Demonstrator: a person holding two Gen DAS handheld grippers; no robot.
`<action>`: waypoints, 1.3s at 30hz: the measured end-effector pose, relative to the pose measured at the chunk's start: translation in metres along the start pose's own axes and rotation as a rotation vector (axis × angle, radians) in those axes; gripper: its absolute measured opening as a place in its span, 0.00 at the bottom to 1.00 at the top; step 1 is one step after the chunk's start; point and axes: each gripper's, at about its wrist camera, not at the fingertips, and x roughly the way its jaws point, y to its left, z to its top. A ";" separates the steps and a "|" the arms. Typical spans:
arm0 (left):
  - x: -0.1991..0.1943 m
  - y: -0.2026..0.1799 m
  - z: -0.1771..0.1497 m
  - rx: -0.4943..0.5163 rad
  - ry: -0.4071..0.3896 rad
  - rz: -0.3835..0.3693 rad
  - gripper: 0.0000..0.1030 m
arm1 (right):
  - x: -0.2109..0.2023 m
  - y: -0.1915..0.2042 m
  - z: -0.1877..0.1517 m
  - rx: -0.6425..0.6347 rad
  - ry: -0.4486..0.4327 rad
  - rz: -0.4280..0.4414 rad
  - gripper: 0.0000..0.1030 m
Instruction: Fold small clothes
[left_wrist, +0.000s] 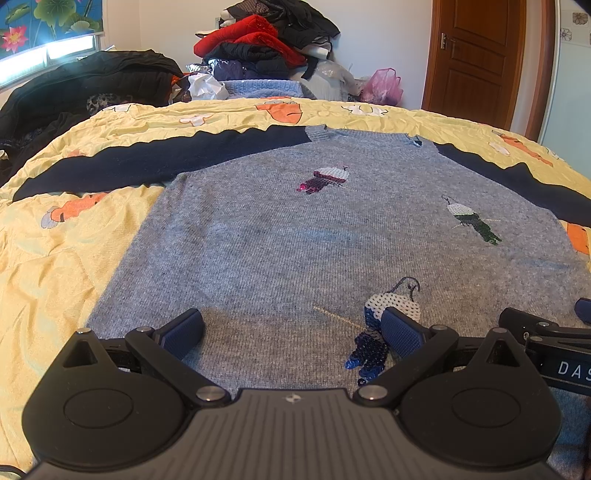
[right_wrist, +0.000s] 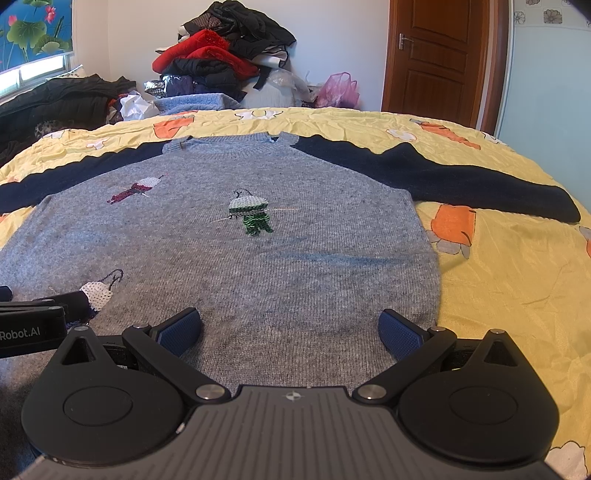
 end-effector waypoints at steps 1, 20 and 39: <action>0.000 0.000 0.000 0.000 0.000 0.000 1.00 | 0.001 0.000 0.001 -0.002 0.003 0.002 1.00; 0.000 -0.001 0.000 -0.001 -0.001 0.000 1.00 | -0.011 -0.245 0.058 0.616 -0.215 0.144 0.98; 0.000 -0.001 0.001 -0.002 -0.001 0.000 1.00 | 0.109 -0.410 0.058 1.074 -0.256 -0.017 0.62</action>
